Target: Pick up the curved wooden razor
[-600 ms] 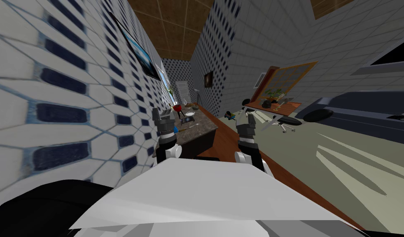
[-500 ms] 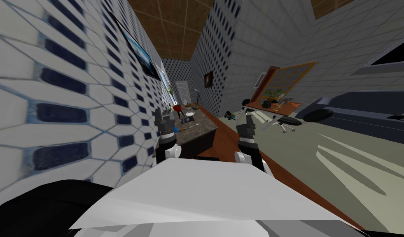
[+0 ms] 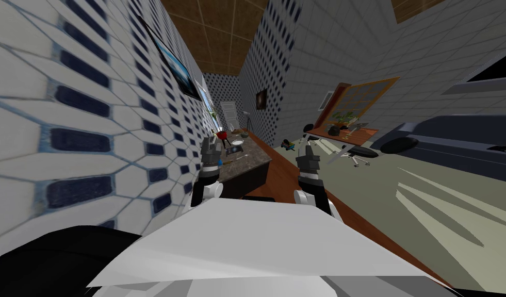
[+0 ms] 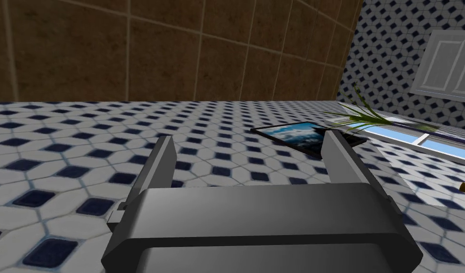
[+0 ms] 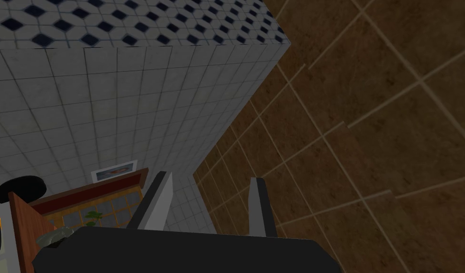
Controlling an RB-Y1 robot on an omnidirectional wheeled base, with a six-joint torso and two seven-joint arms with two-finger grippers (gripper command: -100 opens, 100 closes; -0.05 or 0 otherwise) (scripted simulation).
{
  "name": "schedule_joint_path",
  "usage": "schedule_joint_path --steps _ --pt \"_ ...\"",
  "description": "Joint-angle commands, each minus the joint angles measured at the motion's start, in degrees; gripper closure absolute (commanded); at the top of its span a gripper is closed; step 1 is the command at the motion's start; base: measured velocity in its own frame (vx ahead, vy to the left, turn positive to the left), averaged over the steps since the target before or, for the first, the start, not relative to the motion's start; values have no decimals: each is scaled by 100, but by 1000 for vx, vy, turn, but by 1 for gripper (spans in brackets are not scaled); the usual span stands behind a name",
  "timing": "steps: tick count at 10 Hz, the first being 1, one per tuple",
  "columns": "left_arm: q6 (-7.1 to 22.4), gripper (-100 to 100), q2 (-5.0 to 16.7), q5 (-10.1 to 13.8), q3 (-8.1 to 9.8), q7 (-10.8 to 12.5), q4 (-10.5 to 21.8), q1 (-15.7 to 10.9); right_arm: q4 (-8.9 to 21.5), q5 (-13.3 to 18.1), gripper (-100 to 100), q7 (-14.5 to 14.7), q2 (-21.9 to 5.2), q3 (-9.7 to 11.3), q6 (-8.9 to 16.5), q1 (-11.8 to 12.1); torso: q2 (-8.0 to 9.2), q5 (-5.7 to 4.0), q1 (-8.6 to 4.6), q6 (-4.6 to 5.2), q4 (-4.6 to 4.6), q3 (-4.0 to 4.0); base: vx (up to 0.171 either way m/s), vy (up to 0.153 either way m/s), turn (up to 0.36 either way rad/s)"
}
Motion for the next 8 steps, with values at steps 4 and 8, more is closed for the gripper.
schedule_joint_path --steps 4,8 --pt "686 -100 551 449 276 167 229 -93 0 0 0 0 0 0 0 0 2 -1 -3 0 0 1 -13 -43 17" --pt "1260 -100 864 796 494 297 381 -171 0 0 0 0 0 0 0 0 0 0 0 0 0 0 -13 -38 15"
